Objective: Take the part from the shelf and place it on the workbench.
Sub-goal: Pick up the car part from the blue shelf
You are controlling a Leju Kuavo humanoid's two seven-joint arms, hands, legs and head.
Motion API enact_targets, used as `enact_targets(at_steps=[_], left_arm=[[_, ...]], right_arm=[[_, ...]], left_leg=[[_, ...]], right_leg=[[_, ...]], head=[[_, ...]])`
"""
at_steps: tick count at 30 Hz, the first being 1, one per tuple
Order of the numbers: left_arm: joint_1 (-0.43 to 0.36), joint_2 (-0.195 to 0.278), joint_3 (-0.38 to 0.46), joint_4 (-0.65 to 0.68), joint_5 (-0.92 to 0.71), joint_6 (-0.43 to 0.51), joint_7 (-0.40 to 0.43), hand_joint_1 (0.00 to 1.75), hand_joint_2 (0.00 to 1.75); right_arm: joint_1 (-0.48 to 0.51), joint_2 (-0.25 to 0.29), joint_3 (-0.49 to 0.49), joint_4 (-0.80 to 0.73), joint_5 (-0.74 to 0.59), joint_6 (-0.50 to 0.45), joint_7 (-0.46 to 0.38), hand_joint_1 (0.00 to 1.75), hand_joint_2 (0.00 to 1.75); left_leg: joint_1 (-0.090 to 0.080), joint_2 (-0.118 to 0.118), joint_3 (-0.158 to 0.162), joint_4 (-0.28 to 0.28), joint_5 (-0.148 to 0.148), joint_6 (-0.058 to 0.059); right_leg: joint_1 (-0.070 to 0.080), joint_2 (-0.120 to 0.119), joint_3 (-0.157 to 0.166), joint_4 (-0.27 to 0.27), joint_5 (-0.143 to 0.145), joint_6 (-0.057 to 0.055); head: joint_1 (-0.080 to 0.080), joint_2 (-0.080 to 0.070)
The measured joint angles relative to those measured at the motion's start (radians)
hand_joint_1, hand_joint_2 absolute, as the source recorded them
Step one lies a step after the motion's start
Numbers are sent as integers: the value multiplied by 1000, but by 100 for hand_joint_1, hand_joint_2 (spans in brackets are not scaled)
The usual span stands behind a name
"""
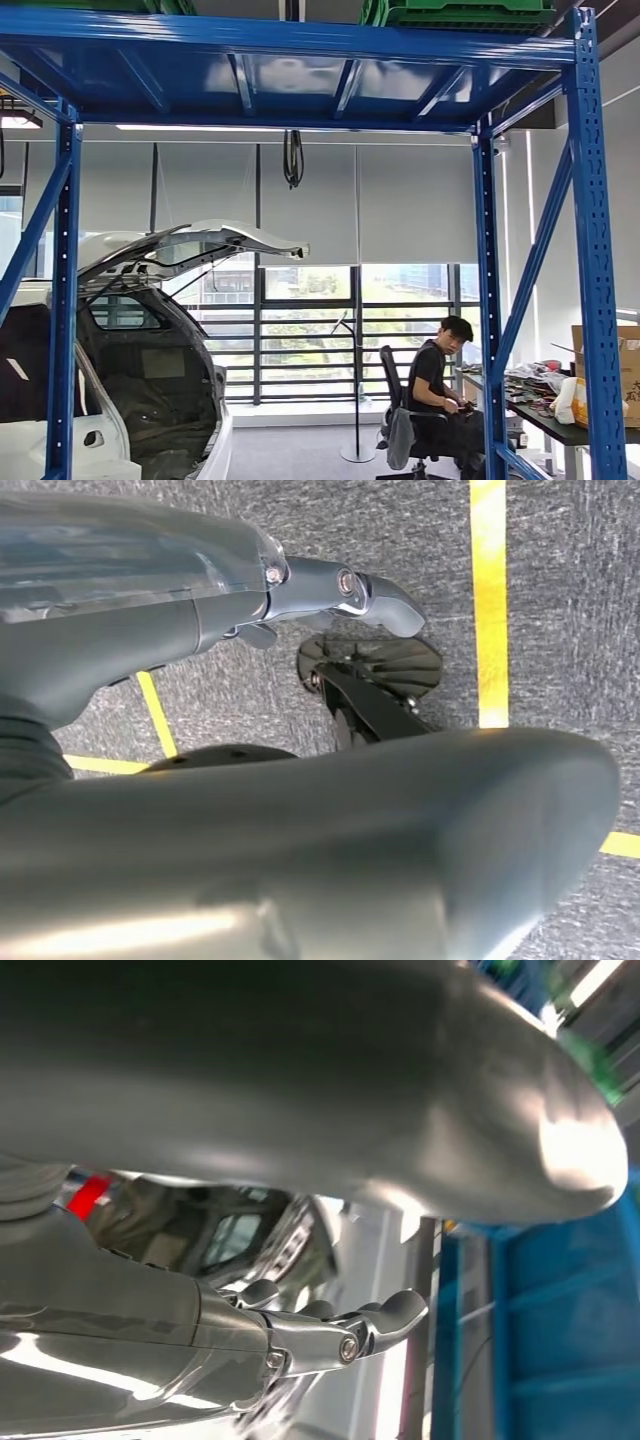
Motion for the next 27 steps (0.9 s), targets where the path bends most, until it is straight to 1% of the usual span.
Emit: enact_targets(at_steps=[1,2,3,4,5,6,7,9,10,11,14,17,19,21,23,25,27], left_arm=[[0,0,6,1,-3,0,-1,0,0],[-1,0,12,1,-4,0,-2,0,0],[-2,0,17,1,-4,0,-3,0,0],[-3,-1,22,3,-4,0,-3,0,0],[-4,-2,25,5,-4,0,-4,0,0],[-5,-4,28,6,-4,0,-4,0,0],[-5,-5,30,8,-2,0,-4,0,0],[-5,-6,37,8,4,0,-3,0,0],[-5,-6,41,8,9,1,-3,0,0],[-5,-6,46,8,12,1,-3,0,0],[-5,-6,56,9,20,1,-2,0,0],[-5,-6,67,9,32,7,-1,0,0],[-5,-6,75,9,39,13,0,0,0],[-5,-6,81,9,45,17,2,0,0],[-5,-6,88,9,50,20,5,0,0],[-5,-7,94,9,54,22,7,0,0],[-6,-8,99,9,56,25,8,0,0]], right_arm=[[0,-3,9,-8,-20,1,13,0,0],[-1,-6,16,-12,-40,2,28,0,0],[-1,-9,22,-14,-57,2,40,0,0],[-2,-13,26,-14,-70,2,48,0,0],[-4,-17,29,-14,-77,2,54,0,0],[-5,-22,32,-14,-84,2,63,0,0],[-6,-28,34,-14,-95,2,78,0,0],[-7,-47,40,-5,-130,2,124,0,0],[-7,-60,43,5,-150,2,145,0,0],[-8,-73,45,19,-169,3,163,0,0],[-10,-112,55,73,-194,-3,189,0,0],[-5,-132,66,106,-151,-50,203,0,0],[1,-134,80,114,-98,-96,221,0,0],[6,-135,94,118,-24,-150,229,0,0],[7,-133,106,118,117,-237,235,0,0],[8,-126,124,117,301,-337,253,0,0],[8,-118,142,114,430,-404,273,0,0]], left_leg=[[2,0,5,-19,25,-1],[5,-1,26,-76,65,-2],[8,-2,55,-147,104,-4],[10,-5,81,-211,132,-4],[11,-8,96,-252,145,-3],[12,-10,101,-270,147,-1],[11,-11,101,-274,145,3],[10,-13,98,-275,147,8],[9,-14,98,-275,147,12],[7,-15,98,-274,148,15],[4,-15,97,-274,147,22],[1,-15,96,-273,147,24],[0,-15,96,-273,146,25],[-1,-15,95,-273,146,26],[-1,-15,95,-273,146,26],[0,-15,95,-273,146,25],[1,-15,95,-273,146,25]], right_leg=[[-1,4,1,0,-1,1],[-2,7,3,1,-2,3],[-2,10,4,3,-4,6],[-1,13,3,7,-6,11],[1,16,0,10,-7,17],[3,17,-3,13,-9,19],[5,18,-6,15,-9,17],[4,16,-5,12,-9,7],[4,15,-3,9,-6,5],[4,14,-2,6,-5,5],[1,14,1,0,0,10],[-1,14,1,-3,2,21],[-3,14,1,-4,1,32],[-4,14,0,-4,0,40],[-4,14,0,-4,-1,43],[-3,15,-1,-2,-1,43],[-2,15,-3,-1,-1,43]], head=[[0,0],[0,0],[0,0],[0,0],[0,0],[0,0],[0,0],[0,0],[0,0],[0,0],[0,0],[0,0],[0,0],[0,0],[0,0],[0,0],[0,0]])
